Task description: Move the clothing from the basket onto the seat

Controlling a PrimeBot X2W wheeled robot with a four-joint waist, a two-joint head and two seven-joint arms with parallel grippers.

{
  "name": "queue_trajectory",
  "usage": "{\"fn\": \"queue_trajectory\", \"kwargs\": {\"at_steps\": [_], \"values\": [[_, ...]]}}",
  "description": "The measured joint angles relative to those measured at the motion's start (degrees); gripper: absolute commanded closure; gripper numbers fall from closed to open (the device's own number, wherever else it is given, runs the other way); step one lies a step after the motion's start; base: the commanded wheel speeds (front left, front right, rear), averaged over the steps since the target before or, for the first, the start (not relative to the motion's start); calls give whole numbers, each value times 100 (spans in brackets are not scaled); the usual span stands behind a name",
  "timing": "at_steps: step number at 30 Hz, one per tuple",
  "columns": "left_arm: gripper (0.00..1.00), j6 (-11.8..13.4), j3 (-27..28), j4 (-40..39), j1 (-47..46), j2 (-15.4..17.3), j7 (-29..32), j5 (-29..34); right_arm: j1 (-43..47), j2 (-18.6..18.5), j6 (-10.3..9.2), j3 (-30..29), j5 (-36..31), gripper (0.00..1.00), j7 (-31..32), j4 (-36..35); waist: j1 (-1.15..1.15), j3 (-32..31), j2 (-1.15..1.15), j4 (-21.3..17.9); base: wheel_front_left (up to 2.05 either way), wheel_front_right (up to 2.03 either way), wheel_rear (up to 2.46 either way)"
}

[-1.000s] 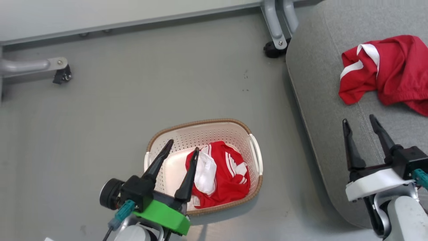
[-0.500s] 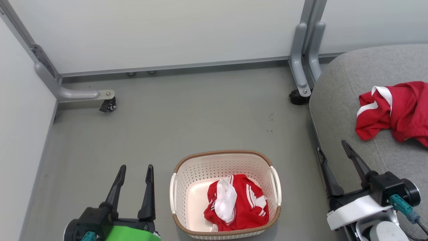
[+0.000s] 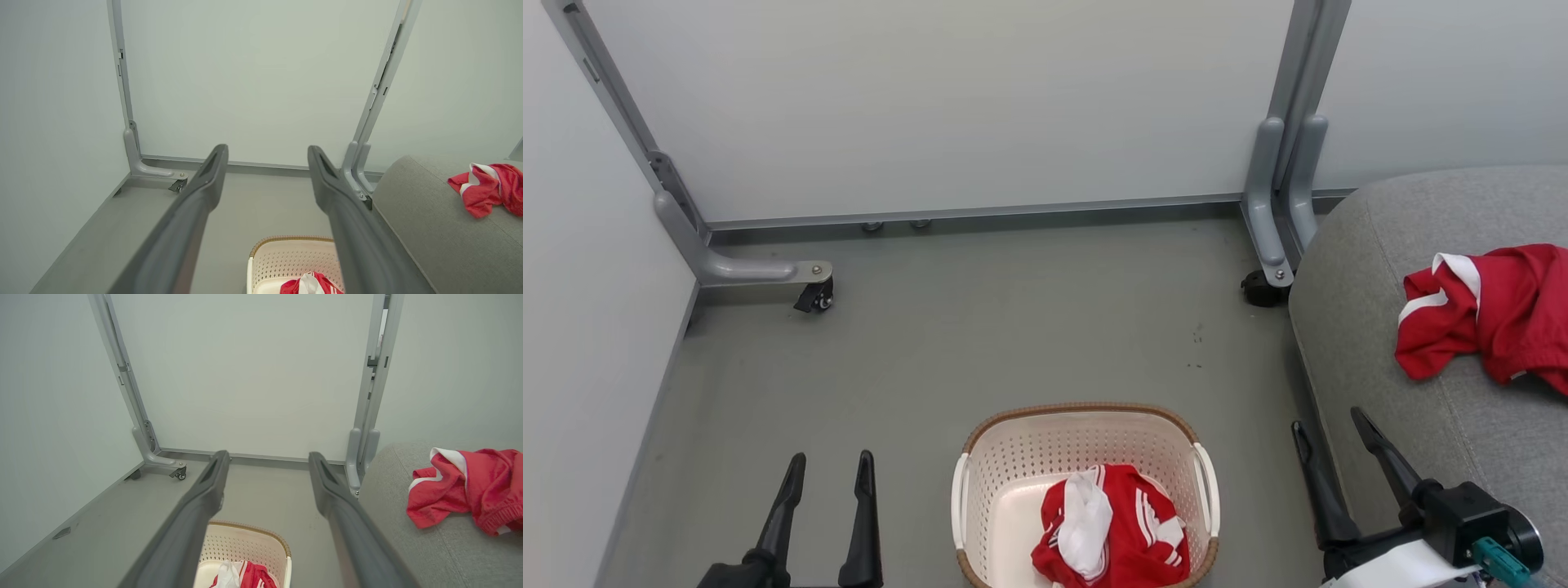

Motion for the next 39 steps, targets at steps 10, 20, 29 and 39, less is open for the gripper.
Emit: {"fn": "queue_trajectory", "kwargs": {"at_steps": [10,20,29,39], "values": [[0,7,-36,67,110,-4,0,145,198,122,-1,-168,-70,0,-1,82,0,-115,0,7,0,0,0],[0,12,-42,133,148,-3,0,134,281,172,0,-137,-134,0,-1,143,0,-215,0,-32,0,0,0],[0,25,-48,163,149,-4,0,126,282,166,-1,-97,-144,0,-1,151,0,-230,0,-105,0,0,0],[0,54,-93,197,166,-4,0,124,283,142,-1,-121,-142,0,-1,165,0,-246,0,-148,0,0,0]]}}
